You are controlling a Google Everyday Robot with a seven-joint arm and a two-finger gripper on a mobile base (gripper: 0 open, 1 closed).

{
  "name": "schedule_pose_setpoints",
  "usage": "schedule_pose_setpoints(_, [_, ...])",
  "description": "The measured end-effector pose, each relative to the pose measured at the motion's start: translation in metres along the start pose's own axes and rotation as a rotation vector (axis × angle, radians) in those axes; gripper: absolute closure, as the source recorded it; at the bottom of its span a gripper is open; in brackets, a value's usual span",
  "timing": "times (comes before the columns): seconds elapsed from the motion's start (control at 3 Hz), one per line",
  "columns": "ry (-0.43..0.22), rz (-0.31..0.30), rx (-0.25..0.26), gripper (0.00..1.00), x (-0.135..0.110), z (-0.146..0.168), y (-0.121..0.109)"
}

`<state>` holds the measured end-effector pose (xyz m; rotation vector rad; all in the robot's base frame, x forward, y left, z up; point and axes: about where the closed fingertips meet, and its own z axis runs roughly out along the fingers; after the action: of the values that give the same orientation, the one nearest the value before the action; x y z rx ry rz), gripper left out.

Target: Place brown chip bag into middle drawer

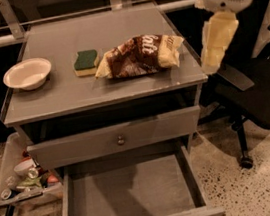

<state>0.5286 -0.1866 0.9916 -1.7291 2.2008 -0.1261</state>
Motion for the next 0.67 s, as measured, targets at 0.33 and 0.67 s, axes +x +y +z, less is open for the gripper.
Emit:
schedule_pose_setpoints(0.33, [-0.004,-0.020,-0.021,0.00,-0.033,0.027,-0.043])
schedule_pose_setpoints(0.67, [-0.013,-0.010,-0.062,0.00,-0.046,0.054,-0.063])
